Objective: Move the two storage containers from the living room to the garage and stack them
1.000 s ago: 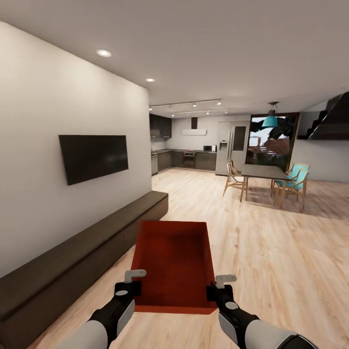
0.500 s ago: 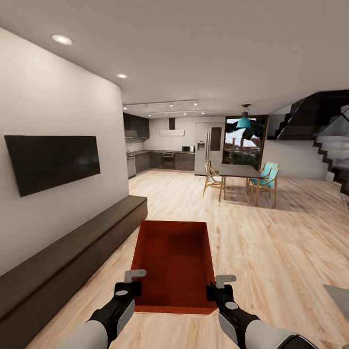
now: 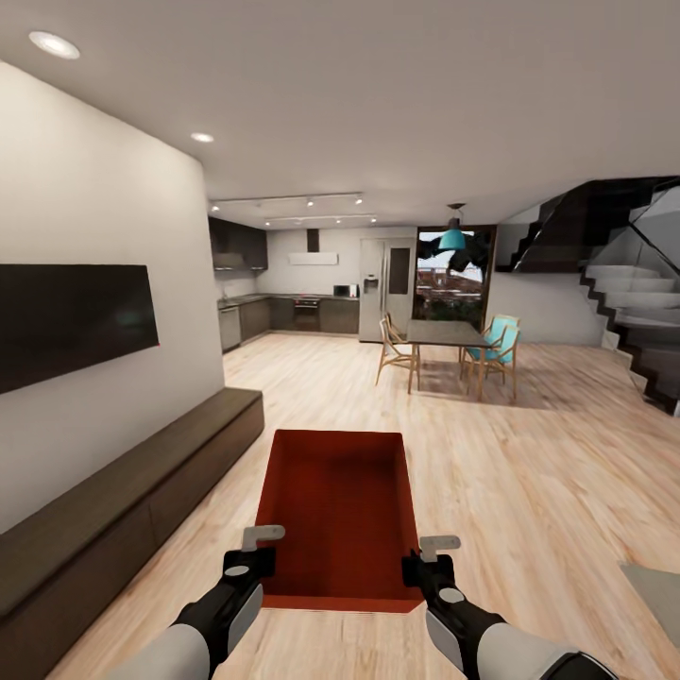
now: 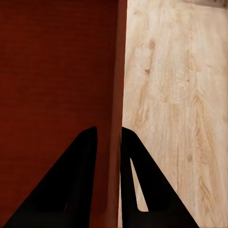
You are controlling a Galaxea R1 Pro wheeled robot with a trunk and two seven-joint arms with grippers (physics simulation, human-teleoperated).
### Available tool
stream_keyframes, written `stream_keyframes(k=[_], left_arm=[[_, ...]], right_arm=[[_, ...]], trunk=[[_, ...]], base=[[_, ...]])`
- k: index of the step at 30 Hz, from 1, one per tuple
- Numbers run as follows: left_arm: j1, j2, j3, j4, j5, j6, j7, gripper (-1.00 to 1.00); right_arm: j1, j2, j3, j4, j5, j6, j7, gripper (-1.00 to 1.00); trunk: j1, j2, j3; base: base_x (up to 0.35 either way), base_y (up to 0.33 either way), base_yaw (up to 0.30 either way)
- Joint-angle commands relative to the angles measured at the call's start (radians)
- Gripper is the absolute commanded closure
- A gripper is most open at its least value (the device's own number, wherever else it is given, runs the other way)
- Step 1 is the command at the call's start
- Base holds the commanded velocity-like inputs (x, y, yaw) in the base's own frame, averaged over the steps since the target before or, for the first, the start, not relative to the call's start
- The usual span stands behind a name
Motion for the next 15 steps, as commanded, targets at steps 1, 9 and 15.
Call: stream_keyframes(k=[1,9,15], left_arm=[[-0.001,0.008,0.028,-0.034,-0.019,0.004,0.009,1.0],[-0.001,0.008,0.028,-0.034,-0.019,0.003,0.008,1.0],[-0.001,0.008,0.027,-0.034,-0.019,0.003,0.008,1.0]], right_arm=[[0.0,0.0,-0.008,0.001,-0.01,-0.002,0.001,1.0],[0.0,-0.001,-0.008,0.001,-0.01,-0.002,0.003,1.0],[0.0,-0.001,-0.008,0.001,-0.01,-0.002,0.003,1.0]], trunk=[[0.001,-0.001,-0.002],[0.001,-0.001,-0.002],[0.001,-0.001,-0.002]], base=[[0.321,0.0,-0.002],[0.321,0.0,-0.166],[0.321,0.0,-0.279]])
